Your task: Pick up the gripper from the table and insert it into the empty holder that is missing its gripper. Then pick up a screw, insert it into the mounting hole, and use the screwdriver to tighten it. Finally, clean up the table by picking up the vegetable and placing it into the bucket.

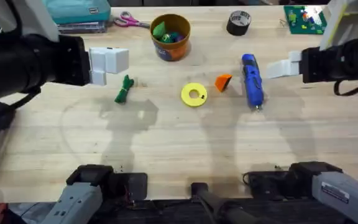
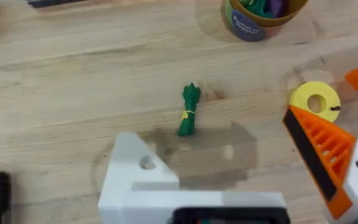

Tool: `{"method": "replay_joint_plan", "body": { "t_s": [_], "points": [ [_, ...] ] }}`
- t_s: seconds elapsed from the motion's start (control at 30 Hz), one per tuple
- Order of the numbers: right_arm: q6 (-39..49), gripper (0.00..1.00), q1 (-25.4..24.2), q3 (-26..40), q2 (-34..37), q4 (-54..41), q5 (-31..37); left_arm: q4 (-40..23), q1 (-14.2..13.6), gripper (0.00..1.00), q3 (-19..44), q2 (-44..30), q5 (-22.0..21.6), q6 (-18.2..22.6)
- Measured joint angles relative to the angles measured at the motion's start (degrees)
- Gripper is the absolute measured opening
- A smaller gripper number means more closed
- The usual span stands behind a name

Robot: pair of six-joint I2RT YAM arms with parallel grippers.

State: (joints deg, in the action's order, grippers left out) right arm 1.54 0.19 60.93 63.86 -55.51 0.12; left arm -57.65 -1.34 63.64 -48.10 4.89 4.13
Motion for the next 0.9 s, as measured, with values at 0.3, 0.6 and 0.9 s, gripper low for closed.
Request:
{"method": "replay_joint_plan", "body": {
  "t_s": [0.3,0.6,0.9],
  "points": [
    [0.00,0.997,0.00,0.00,0.00,0.00,0.00,-1.03,0.00,0.986,0.00,0.00,-0.25,2.20],
    [0.00,0.997,0.00,0.00,0.00,0.00,0.00,-1.53,0.00,0.985,-0.01,0.00,-1.32,2.89],
    [0.00,0.997,0.00,0.00,0.02,-0.02,0.00,21.14,0.00,0.986,-16.63,1.90,-1.11,3.28]
  ]
}}
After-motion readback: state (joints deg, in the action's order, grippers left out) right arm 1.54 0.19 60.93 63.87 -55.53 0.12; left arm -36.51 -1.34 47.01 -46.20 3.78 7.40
